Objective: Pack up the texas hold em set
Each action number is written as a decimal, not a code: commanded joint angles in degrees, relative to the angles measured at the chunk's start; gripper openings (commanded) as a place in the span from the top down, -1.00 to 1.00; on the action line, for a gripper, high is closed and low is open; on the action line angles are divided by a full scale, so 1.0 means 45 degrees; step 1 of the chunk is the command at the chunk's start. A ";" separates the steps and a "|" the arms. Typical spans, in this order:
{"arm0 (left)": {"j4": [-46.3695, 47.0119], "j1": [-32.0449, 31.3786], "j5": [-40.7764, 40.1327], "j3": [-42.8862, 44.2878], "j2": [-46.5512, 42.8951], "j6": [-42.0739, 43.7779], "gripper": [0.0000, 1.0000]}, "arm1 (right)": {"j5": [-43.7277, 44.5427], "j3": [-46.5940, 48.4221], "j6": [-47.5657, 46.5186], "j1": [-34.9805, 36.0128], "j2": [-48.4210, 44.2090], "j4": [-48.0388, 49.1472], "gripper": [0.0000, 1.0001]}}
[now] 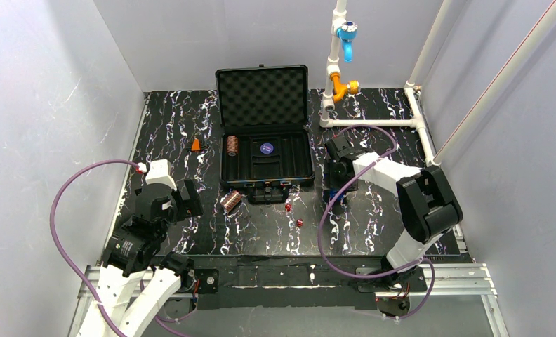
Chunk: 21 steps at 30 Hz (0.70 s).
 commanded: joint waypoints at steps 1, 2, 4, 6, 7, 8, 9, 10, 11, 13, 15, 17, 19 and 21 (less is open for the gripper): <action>-0.0022 0.0060 -0.0318 -0.0116 -0.0063 0.0002 -0.97 | 0.0042 -0.1160 -0.0246 -0.0101 0.0676 -0.1766 -0.29; -0.0020 0.0060 -0.0322 -0.0138 -0.0063 0.0011 -0.97 | 0.0013 -0.1165 -0.0259 -0.0101 0.0667 -0.1747 -0.28; -0.0018 0.0048 -0.0328 -0.0135 -0.0080 0.0012 -0.97 | -0.0021 -0.1175 -0.0258 -0.0101 0.0630 -0.1745 -0.28; -0.0017 0.0050 -0.0335 -0.0135 -0.0094 -0.0008 -0.97 | -0.0049 -0.1185 -0.0261 -0.0101 0.0583 -0.1763 -0.28; -0.0017 0.0059 -0.0346 -0.0135 -0.0098 0.0000 -0.97 | -0.0050 -0.1185 -0.0258 -0.0101 0.0563 -0.1774 -0.27; -0.0021 0.0058 -0.0347 -0.0135 -0.0106 -0.0007 -0.97 | -0.0048 -0.1185 -0.0261 -0.0101 0.0546 -0.1775 -0.27; -0.0022 0.0060 -0.0348 -0.0135 -0.0117 -0.0005 -0.97 | -0.0050 -0.1203 -0.0261 -0.0101 0.0539 -0.1756 -0.26; -0.0025 0.0060 -0.0348 -0.0135 -0.0123 -0.0007 -0.97 | -0.0066 -0.1214 -0.0251 -0.0101 0.0550 -0.1736 -0.25; -0.0022 0.0060 -0.0348 -0.0135 -0.0131 -0.0017 -0.97 | -0.0111 -0.1223 -0.0255 -0.0101 0.0559 -0.1711 -0.21; -0.0032 0.0059 -0.0348 -0.0135 -0.0141 -0.0018 -0.97 | -0.0229 -0.1225 -0.0261 -0.0101 0.0579 -0.1673 -0.13; -0.0031 0.0050 -0.0348 -0.0135 -0.0141 -0.0008 -0.97 | -0.0342 -0.1225 -0.0242 -0.0101 0.0579 -0.1657 -0.09; -0.0022 0.0050 -0.0366 -0.0135 -0.0151 -0.0008 -0.97 | -0.0427 -0.1189 -0.0241 -0.0101 0.0551 -0.1696 -0.04; -0.0018 0.0057 -0.0367 -0.0135 -0.0170 -0.0008 -0.97 | -0.0460 -0.1121 -0.0241 -0.0101 0.0488 -0.1751 0.00; -0.0018 0.0054 -0.0367 -0.0135 -0.0183 -0.0009 -0.97 | -0.0451 -0.1043 -0.0249 -0.0101 0.0418 -0.1850 0.01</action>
